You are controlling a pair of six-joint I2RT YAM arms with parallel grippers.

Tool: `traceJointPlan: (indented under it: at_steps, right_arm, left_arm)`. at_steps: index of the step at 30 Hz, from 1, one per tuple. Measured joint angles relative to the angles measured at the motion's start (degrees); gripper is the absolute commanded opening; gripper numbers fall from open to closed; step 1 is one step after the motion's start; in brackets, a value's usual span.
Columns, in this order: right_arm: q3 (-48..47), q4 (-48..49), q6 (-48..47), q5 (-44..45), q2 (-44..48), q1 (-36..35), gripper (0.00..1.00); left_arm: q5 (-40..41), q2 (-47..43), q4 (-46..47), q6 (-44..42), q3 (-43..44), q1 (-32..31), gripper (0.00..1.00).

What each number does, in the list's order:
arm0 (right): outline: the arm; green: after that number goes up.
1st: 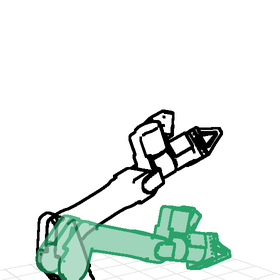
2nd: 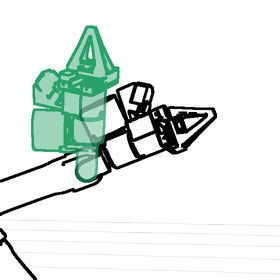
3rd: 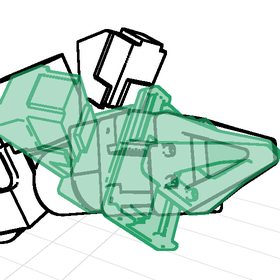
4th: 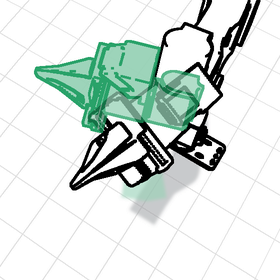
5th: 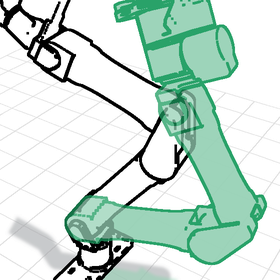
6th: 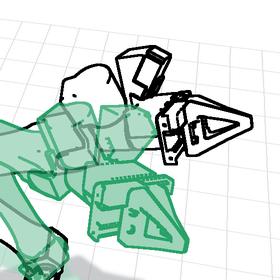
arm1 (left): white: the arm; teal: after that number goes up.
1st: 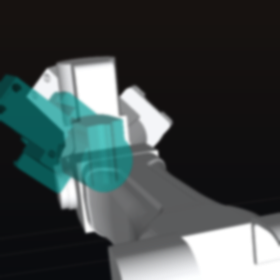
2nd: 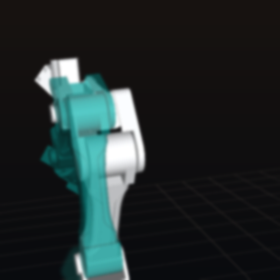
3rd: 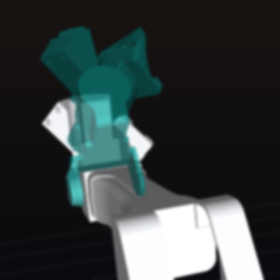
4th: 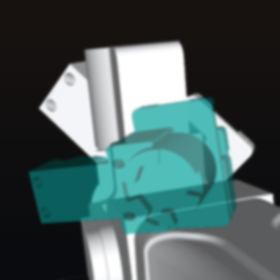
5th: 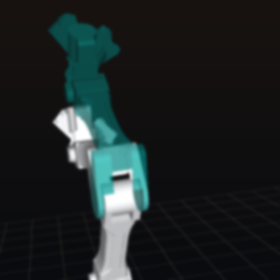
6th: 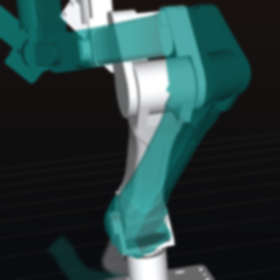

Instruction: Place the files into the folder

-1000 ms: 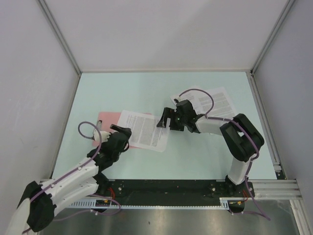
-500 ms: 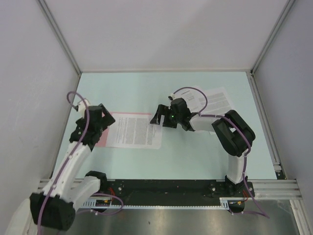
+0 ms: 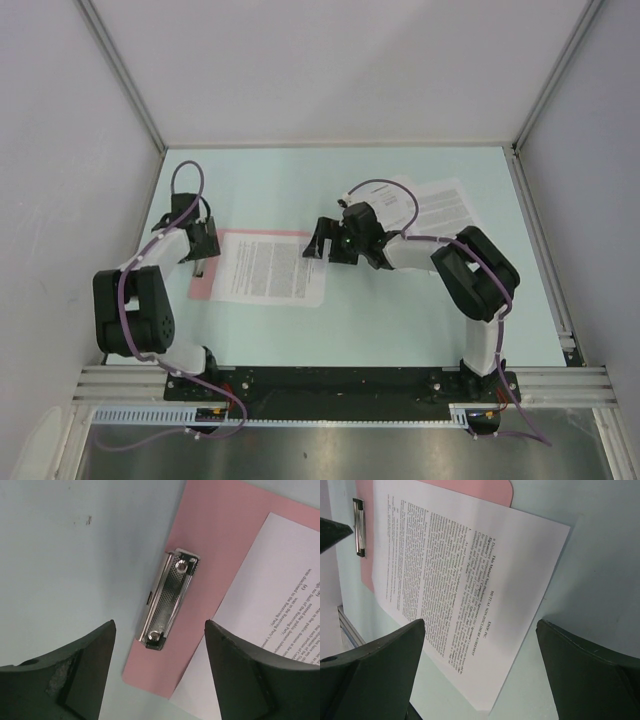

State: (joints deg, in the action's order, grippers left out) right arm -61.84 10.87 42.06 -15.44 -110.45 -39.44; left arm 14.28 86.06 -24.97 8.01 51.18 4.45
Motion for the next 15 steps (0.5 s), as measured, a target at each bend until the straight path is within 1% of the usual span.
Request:
traceJointPlan:
  at_steps: [2,3,5,8,9,11,12,15]
  right_arm:
    - [-0.02,-1.33,-0.87,0.0,0.44,0.07,1.0]
    - [-0.02,-1.97,-1.29,0.0,0.61,0.13,1.0]
    - [-0.04,-3.41,-2.14,-0.04,1.09,0.28,1.0]
    - [-0.04,-4.5,-3.08,-0.83,1.38,0.59,1.0]
    - [-0.04,-4.66,-3.17,-1.05,1.4,0.68,1.0]
    - [0.0,-4.9,-3.37,-1.55,1.51,0.66,1.0]
    - [0.04,-4.98,-3.41,-1.64,1.53,0.63,1.0]
    - [0.44,-4.9,-3.54,-1.42,1.79,0.5,1.0]
  left_arm:
    - [-1.46,2.14,0.28,-2.4,1.75,1.16,0.72]
    - [-2.16,3.3,0.31,-3.13,2.71,1.46,0.67]
    - [-4.02,6.6,0.46,-4.66,5.27,2.12,0.64]
    - [-6.21,10.93,0.85,-6.69,7.1,2.71,0.57]
    - [-7.5,12.5,0.81,-6.97,7.17,2.86,0.51]
    - [-7.61,12.66,0.94,-7.43,7.8,3.04,0.47]
    - [-7.82,12.74,1.18,-7.61,7.89,3.1,0.43]
    - [-8.13,13.18,1.09,-8.09,7.89,3.23,0.36]
